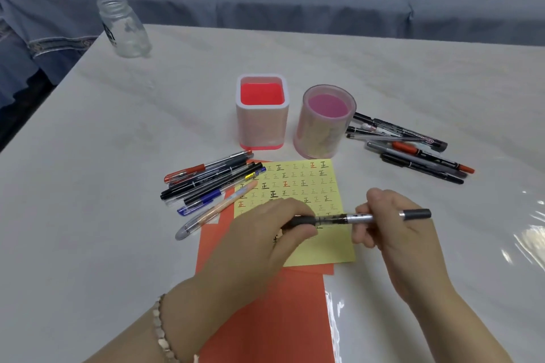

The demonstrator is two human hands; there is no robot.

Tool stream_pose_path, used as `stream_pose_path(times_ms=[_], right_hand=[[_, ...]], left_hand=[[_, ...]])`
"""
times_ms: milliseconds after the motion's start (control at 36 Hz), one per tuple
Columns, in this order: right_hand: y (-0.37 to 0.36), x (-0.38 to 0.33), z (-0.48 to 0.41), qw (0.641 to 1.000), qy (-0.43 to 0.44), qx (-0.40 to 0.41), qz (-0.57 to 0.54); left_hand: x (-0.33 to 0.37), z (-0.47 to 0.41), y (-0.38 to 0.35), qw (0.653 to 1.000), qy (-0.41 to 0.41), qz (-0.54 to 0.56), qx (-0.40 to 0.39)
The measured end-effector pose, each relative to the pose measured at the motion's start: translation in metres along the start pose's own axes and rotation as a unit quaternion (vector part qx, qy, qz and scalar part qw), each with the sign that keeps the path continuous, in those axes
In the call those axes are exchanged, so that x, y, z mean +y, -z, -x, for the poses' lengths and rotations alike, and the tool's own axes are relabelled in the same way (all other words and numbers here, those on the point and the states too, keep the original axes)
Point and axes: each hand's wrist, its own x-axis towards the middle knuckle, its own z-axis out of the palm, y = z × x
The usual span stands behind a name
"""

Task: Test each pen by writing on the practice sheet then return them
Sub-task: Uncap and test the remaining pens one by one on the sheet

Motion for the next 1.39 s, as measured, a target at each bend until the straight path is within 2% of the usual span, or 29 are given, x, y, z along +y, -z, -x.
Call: stream_pose_path(times_ms=[83,139,222,306,361,417,500,556,639,695,806,889,972,1083,1167,1333,1389], right_hand=[[0.000,0.002,0.002,1.000,0.005,-0.010,0.006],[0.001,0.005,0.001,1.000,0.007,-0.001,0.006],[0.009,0.005,-0.001,1.000,0.009,-0.010,0.010],[0.018,0.004,-0.003,1.000,-0.003,-0.011,0.007],[0.022,0.007,-0.005,1.000,-0.007,-0.007,0.016],[0.025,0.011,-0.009,0.998,-0.025,-0.021,0.044],[0.033,0.018,-0.022,0.983,-0.043,-0.067,0.165],[0.044,0.026,-0.040,0.968,-0.010,-0.027,0.251],[0.065,0.032,-0.078,0.901,0.103,0.050,0.418],[0.075,0.035,-0.105,0.846,0.154,0.063,0.507],[0.079,0.044,-0.136,0.737,0.096,0.036,0.668],[0.077,0.047,-0.139,0.699,0.083,0.021,0.710],[0.079,0.051,-0.139,0.697,0.097,0.017,0.710],[0.083,0.056,-0.140,0.755,0.069,-0.004,0.652],[0.085,0.055,-0.142,0.776,0.068,-0.013,0.627],[0.086,0.051,-0.149,0.785,0.063,-0.031,0.616],[0.087,0.050,-0.152,0.772,0.052,-0.052,0.632]], left_hand=[[0.009,-0.006,-0.009,1.000,0.011,0.011,-0.022],[0.015,-0.008,-0.015,0.997,0.047,0.063,-0.023],[0.021,-0.015,-0.021,0.969,0.125,0.206,-0.058],[0.029,-0.027,-0.021,0.937,0.180,0.273,-0.121],[0.031,-0.036,-0.023,0.927,0.200,0.276,-0.154],[0.028,-0.042,-0.025,0.933,0.205,0.254,-0.154],[0.016,-0.047,-0.026,0.958,0.197,0.185,-0.099],[0.007,-0.045,-0.023,0.974,0.194,0.109,-0.033],[-0.004,-0.035,-0.013,0.982,0.179,-0.028,0.046],[-0.012,-0.025,-0.008,0.980,0.160,-0.083,0.079],[-0.034,-0.006,0.002,0.971,0.124,-0.171,0.117],[-0.049,0.004,0.009,0.958,0.111,-0.230,0.128],[-0.064,0.010,0.013,0.945,0.090,-0.292,0.119],[-0.079,0.014,0.013,0.924,0.040,-0.362,0.118],[-0.085,0.013,0.014,0.908,0.035,-0.396,0.132],[-0.091,0.008,0.022,0.903,0.052,-0.392,0.167],[-0.090,0.007,0.022,0.903,0.056,-0.392,0.167]])
